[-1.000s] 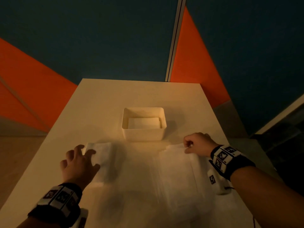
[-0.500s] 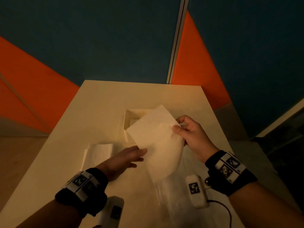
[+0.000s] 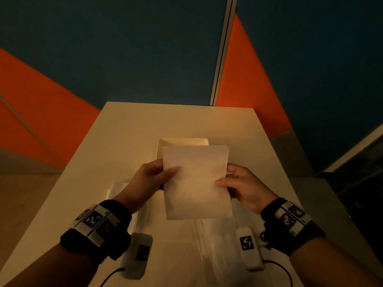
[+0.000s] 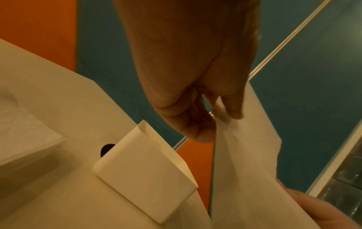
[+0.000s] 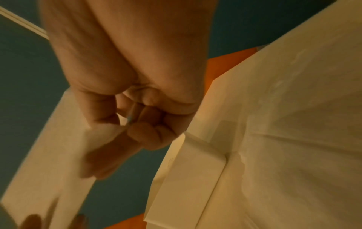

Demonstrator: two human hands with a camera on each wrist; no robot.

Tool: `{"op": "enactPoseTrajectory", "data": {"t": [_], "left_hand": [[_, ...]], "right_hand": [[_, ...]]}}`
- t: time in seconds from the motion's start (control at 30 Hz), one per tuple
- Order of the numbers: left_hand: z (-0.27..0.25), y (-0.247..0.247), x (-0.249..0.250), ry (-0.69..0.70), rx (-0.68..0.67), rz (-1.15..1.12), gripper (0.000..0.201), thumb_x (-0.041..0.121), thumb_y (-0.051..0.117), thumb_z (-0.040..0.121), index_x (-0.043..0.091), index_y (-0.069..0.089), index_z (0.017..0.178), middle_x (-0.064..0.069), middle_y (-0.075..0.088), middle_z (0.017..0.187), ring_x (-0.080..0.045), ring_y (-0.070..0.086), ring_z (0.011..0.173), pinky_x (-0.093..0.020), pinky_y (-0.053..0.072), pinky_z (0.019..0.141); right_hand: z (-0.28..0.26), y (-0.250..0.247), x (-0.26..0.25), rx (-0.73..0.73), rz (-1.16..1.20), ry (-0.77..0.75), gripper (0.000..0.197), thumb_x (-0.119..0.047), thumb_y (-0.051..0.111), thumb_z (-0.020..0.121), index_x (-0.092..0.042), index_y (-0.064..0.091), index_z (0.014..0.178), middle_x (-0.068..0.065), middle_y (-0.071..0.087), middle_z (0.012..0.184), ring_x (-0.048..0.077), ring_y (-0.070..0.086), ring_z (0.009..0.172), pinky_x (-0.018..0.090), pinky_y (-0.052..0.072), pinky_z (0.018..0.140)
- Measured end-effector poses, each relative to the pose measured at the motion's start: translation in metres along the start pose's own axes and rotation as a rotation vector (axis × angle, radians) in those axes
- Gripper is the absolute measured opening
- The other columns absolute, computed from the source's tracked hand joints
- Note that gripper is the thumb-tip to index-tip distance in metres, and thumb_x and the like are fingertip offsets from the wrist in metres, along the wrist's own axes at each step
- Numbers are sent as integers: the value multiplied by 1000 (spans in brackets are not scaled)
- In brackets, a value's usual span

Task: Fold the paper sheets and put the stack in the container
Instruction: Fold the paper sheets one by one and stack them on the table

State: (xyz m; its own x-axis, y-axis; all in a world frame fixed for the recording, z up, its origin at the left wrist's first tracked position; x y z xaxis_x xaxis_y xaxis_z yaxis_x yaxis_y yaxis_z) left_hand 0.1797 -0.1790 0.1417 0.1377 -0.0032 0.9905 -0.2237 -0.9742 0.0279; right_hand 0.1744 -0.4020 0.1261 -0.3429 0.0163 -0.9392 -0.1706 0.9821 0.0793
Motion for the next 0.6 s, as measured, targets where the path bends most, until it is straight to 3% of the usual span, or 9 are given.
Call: {"op": "enactPoseTrajectory", "data": {"t": [0.1, 0.2, 0.27, 0.33, 0.4, 0.53, 0.6], "left_hand": [[-2, -2, -6, -68, -144, -45, 55, 39, 82, 62, 16, 69, 110, -4, 70, 110, -21, 66, 102, -31, 57, 78], [-7, -1, -11, -186, -262, -176, 85, 53, 86, 45, 12, 65, 117, -9, 68, 116, -25, 65, 105, -29, 56, 80], [-9, -2, -13, -249, -277, -253, 85, 60, 83, 42, 9, 70, 109, -12, 69, 113, -26, 67, 100, -32, 57, 81], [-9, -1, -11, -267, -326, -243, 80, 64, 79, 47, 7, 74, 102, -12, 68, 114, -25, 66, 99, -31, 56, 80], [-11, 3, -7, -281, -394, -160, 70, 57, 77, 57, 7, 72, 106, -11, 66, 118, -26, 64, 105, -30, 54, 83], [-10, 10, -10, -297, -444, -43, 26, 14, 67, 76, 16, 75, 100, -8, 68, 115, -25, 64, 106, -34, 53, 89], [-10, 8, -15, -298, -420, 32, 31, -3, 63, 81, 20, 76, 98, -5, 69, 113, -27, 65, 104, -37, 54, 89]], "right_hand": [[3, -1, 6, 45, 135, 12, 26, 8, 56, 85, -10, 69, 99, 8, 73, 91, 21, 68, 81, 31, 56, 69], [3, -3, 7, 66, 161, -2, 20, 5, 56, 87, -6, 69, 97, 10, 72, 90, 21, 68, 81, 31, 56, 68], [2, -2, 6, 42, 131, -3, 19, 4, 54, 87, -8, 68, 82, 9, 68, 79, 22, 64, 73, 28, 53, 59], [1, 1, 4, -5, 124, 6, 35, 6, 49, 87, -14, 66, 63, 7, 64, 71, 21, 60, 63, 25, 49, 52], [1, 7, 2, -65, 104, -2, 48, 8, 44, 88, -17, 65, 53, 6, 64, 67, 18, 60, 59, 23, 47, 50], [3, 22, 0, -139, -38, -18, 52, 11, 43, 87, -18, 64, 50, 0, 61, 61, 11, 55, 56, 19, 44, 50], [4, 25, 0, -137, -96, -23, 44, 10, 45, 88, -16, 66, 60, -4, 62, 63, 9, 55, 57, 18, 44, 51]]}}
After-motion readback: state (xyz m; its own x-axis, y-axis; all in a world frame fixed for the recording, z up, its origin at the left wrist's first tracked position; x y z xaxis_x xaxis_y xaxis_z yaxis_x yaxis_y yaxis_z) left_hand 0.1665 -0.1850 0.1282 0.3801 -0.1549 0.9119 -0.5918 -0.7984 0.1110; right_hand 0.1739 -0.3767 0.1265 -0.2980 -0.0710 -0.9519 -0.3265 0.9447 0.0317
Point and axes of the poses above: each hand's wrist, its own z-axis towards the middle knuckle, its own y-axis out of the palm, x = y × z, the point moved 4 cm from there along z, towards the middle knuckle
